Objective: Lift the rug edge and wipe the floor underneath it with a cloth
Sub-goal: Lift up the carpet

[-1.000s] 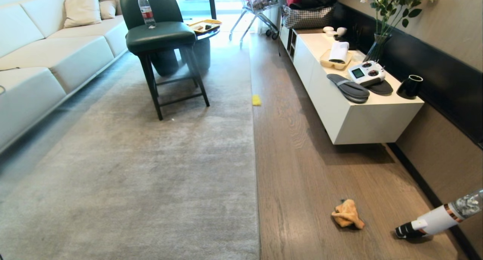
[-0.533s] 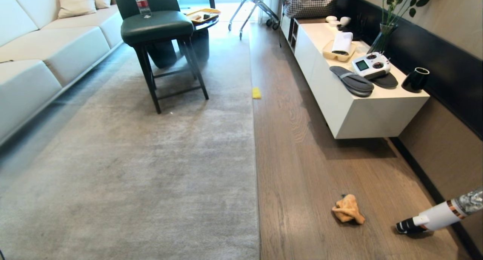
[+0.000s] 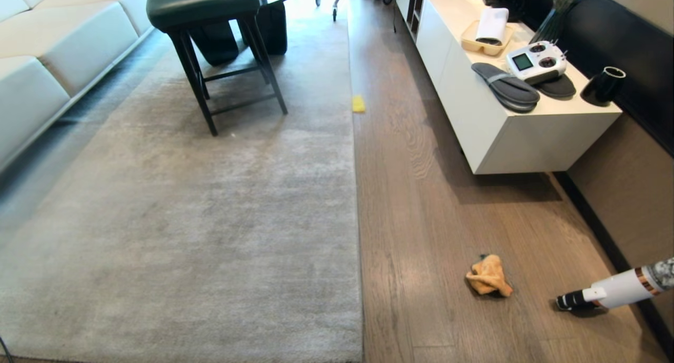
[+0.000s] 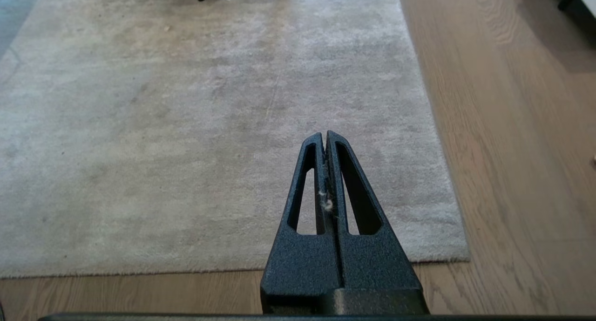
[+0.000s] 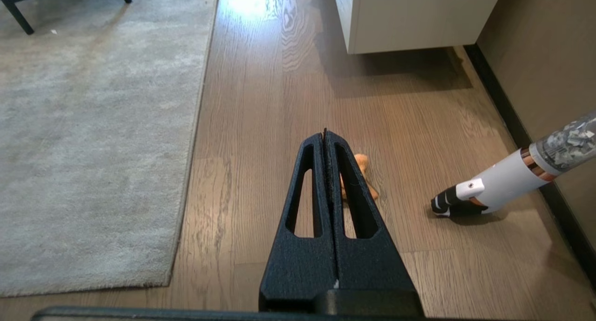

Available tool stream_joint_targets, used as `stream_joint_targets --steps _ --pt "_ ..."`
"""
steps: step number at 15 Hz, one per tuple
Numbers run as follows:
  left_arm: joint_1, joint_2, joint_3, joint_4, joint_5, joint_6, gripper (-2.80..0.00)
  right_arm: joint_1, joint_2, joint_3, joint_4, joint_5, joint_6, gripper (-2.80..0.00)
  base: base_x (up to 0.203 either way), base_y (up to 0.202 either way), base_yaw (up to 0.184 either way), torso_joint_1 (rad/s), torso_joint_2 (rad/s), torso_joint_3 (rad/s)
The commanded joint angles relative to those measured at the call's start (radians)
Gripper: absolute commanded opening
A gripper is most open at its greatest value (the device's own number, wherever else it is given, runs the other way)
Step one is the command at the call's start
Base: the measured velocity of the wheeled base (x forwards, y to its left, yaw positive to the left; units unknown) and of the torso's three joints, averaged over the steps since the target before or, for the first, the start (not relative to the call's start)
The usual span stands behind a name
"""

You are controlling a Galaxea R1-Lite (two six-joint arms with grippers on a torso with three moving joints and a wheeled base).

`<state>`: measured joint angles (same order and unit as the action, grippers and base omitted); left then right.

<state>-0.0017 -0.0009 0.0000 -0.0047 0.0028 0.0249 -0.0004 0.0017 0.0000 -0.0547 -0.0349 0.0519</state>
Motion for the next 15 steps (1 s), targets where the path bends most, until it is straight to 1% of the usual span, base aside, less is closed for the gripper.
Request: stream_joint_targets --steps 1,15 --pt "0.0 0.001 -0.001 -0.001 0.0 0.001 -2.8 0.0 0.0 0.0 -0.001 0.0 0.0 -2.8 0.0 0.0 0.0 0.005 0.0 -0.2" --pt "0.0 0.001 -0.002 0.002 -0.001 0.0 -2.8 0.0 0.0 0.0 -0.001 0.001 0.0 -2.8 0.0 0.0 0.0 0.002 0.0 -0.196"
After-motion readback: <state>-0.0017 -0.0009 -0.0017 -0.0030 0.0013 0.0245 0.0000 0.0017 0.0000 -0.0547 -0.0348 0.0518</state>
